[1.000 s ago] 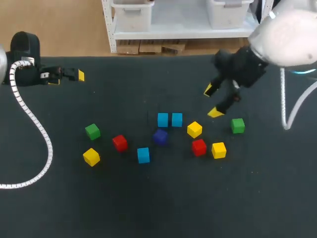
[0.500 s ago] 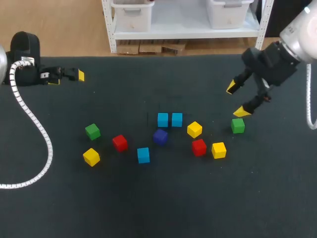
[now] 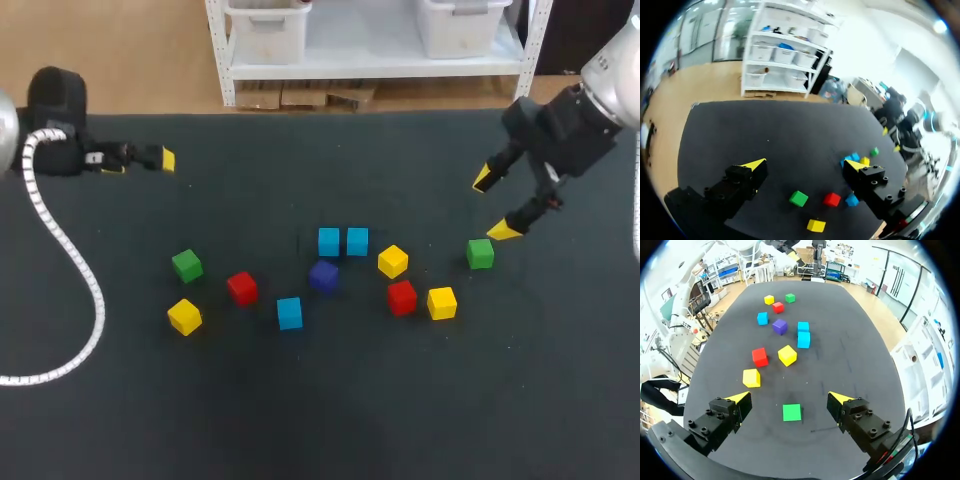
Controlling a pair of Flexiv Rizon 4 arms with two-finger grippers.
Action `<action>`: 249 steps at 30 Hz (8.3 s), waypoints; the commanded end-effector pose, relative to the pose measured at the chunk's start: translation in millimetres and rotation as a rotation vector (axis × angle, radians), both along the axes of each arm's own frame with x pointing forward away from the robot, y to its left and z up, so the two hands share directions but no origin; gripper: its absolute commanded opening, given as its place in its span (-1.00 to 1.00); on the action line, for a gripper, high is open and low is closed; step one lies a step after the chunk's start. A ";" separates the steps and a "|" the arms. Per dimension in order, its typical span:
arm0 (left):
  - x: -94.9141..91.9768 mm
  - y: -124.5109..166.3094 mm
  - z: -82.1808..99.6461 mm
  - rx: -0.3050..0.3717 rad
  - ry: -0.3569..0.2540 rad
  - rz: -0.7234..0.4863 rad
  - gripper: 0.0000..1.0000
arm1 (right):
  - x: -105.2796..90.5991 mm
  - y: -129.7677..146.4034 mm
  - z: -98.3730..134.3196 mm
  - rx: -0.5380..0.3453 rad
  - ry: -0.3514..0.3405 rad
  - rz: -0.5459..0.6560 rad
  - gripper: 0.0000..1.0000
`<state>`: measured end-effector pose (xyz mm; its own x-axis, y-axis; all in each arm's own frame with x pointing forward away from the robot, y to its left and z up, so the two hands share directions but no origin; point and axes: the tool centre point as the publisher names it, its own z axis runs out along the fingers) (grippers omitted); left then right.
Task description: Place the blue cubes, place green cubes on the blue cubes, place the yellow cubes on the green cubes, then place the red cubes on the yellow cubes, and place purple cube on the red cubes.
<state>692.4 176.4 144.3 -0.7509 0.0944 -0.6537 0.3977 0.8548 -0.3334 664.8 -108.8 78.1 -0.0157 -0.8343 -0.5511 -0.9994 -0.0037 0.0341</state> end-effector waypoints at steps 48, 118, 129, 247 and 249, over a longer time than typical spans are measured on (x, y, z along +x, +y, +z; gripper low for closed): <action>-55.0 -12.9 -23.1 0.416 -0.077 -0.678 1.00 | -0.9 -0.8 -0.1 0.002 -0.002 -0.001 1.00; -129.3 -156.0 -139.3 0.678 0.055 -1.062 1.00 | -0.9 -0.8 -0.1 0.002 -0.002 -0.001 1.00; -120.4 -155.4 -146.5 0.680 0.065 -1.065 -0.19 | -0.9 -0.8 -0.1 0.002 -0.002 -0.001 1.00; 9.4 -164.8 -148.7 0.714 -0.001 -1.200 -0.12 | -0.9 -0.8 -0.1 0.002 -0.002 -0.001 1.00; 9.3 -164.7 -148.8 0.714 -0.002 -1.200 -0.16 | -0.9 -0.8 -0.1 0.002 -0.002 -0.001 1.00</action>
